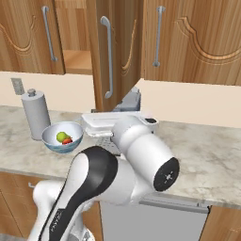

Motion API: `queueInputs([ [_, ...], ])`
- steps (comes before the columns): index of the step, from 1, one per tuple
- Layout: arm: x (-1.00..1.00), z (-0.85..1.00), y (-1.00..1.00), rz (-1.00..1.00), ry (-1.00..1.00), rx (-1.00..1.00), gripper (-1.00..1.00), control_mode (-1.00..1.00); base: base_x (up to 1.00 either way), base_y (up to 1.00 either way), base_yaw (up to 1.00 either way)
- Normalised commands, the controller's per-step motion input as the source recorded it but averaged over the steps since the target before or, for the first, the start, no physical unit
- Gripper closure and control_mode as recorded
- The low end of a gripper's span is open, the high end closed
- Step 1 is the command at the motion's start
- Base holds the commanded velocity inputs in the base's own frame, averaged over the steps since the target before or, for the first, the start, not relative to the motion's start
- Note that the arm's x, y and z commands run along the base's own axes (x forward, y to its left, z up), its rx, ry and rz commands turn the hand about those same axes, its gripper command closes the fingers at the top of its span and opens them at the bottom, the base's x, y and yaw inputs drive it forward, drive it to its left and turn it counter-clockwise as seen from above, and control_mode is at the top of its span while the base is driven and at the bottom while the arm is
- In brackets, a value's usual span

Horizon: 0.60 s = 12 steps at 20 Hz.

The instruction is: Open the cabinet. Pick the peach and pear from the cabinet and place them into the bowl. Then close the cabinet.

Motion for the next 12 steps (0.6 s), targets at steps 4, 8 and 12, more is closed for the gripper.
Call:
queueInputs([
  [4, 0.12, 0.32, -0.16, 0.25, -0.08, 0.05, -1.0, -1.0, 0.0, 0.0, 0.0],
  [8, 0.97, -0.11, 0.09, 0.22, -0.02, 0.0, -1.0, -1.0, 0.0, 0.0, 0.0],
  [12, 1.0, -0.34, 0.71, 0.14, 0.0, -0.06, -1.0, -1.0, 0.0, 0.0, 0.0],
])
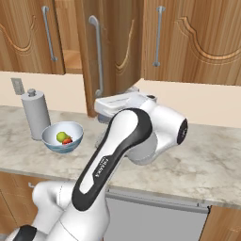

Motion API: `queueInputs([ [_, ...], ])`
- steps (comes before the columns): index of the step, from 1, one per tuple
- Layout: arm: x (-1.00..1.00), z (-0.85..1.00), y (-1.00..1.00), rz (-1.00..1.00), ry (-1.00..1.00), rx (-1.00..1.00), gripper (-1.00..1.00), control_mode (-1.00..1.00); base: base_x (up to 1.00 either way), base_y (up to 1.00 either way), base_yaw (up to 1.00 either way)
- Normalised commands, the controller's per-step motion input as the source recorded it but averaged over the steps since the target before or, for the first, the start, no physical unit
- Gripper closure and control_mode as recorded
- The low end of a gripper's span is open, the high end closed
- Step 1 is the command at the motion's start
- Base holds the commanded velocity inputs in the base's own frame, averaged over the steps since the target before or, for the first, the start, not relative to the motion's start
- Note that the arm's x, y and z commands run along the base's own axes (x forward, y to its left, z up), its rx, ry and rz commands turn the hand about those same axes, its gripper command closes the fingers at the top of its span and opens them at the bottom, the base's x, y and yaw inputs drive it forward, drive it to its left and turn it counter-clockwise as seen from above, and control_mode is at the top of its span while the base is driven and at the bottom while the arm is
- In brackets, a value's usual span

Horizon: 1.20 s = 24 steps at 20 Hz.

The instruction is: Open the cabinet. Pick the peach and pear from the cabinet and place them into the bowl. Then close the cabinet.

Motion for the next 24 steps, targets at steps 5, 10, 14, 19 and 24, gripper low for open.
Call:
queueInputs([
  [5, 1.0, -0.33, 0.96, 0.05, -0.04, -0.09, -1.0, -1.0, 0.0, 0.0, 0.0],
  [10, 1.0, -0.08, 0.94, -0.01, -0.1, -0.05, -1.0, -1.0, 0.0, 0.0, 0.0],
  [14, 1.0, 0.08, 0.71, -0.06, -0.1, 0.0, -1.0, -1.0, 0.0, 0.0, 0.0],
  [19, 1.0, 0.0, 0.41, -0.2, 0.08, 0.0, -1.0, -1.0, 0.0, 0.0, 0.0],
  [24, 0.39, 0.22, 0.95, -0.14, -0.06, -0.04, -1.0, -1.0, 0.0, 0.0, 0.0],
])
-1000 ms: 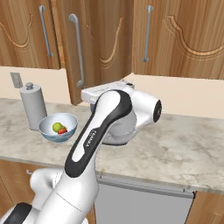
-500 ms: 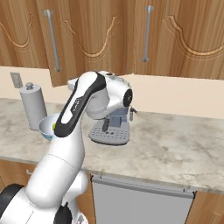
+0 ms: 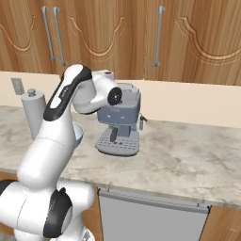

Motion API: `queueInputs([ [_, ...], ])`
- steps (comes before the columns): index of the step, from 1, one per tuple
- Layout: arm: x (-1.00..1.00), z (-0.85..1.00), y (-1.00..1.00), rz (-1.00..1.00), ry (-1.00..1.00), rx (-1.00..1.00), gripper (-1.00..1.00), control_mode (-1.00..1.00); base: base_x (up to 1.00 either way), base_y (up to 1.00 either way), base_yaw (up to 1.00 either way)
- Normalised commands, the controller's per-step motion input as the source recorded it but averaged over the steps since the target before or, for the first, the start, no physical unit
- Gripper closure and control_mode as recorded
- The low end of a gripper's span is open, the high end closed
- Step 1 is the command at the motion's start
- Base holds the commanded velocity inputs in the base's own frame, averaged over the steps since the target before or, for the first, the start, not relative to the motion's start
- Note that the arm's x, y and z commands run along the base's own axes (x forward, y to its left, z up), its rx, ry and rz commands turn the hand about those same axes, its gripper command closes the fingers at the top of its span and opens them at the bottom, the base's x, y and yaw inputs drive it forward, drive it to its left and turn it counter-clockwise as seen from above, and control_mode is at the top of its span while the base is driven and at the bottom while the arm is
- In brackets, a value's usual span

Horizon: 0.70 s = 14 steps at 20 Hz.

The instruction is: Open the cabinet. Pick the peach and pear from the cabinet and place them into the bowl. Then close the cabinet.

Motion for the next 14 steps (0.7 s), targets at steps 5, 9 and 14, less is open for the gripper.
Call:
queueInputs([
  [5, 0.05, 0.0, 1.0, -0.03, -0.16, -0.15, -1.0, -1.0, 0.0, 0.0, 0.0],
  [9, 0.32, 0.29, 1.0, -0.04, -0.14, -0.03, -1.0, -1.0, 0.0, 0.0, 0.0],
  [14, 1.0, 0.22, 0.57, -0.21, -0.04, 0.01, -1.0, -1.0, 0.0, 0.0, 0.0],
])
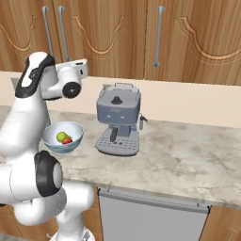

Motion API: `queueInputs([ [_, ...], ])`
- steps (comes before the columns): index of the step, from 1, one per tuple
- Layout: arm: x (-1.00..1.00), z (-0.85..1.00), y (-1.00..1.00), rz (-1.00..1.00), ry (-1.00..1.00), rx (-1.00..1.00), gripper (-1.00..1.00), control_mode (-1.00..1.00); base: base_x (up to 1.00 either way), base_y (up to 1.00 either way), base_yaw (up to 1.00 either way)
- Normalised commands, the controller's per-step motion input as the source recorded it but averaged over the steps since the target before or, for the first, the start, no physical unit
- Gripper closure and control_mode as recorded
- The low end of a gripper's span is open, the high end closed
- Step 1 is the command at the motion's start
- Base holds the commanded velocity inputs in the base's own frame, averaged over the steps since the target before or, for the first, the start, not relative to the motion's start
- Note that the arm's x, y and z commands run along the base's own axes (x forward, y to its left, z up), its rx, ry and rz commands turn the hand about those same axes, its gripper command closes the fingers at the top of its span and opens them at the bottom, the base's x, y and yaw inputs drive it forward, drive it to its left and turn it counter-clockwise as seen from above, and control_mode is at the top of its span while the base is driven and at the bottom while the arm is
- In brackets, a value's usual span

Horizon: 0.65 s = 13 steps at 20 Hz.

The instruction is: Open the cabinet. Pick the peach and pear from the cabinet and place them into the bowl. Then close the cabinet.

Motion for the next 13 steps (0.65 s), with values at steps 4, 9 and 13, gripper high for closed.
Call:
queueInputs([
  [4, 1.0, -0.01, -0.11, -0.27, 0.03, 0.04, -1.0, -1.0, 0.0, 0.0, 0.0],
  [9, 1.0, -0.3, -0.01, -0.16, 0.03, -0.08, -1.0, -1.0, 0.0, 0.0, 0.0],
  [13, 0.69, -0.44, 0.0, -0.1, 0.0, -0.11, -1.0, -1.0, 0.0, 0.0, 0.0],
])
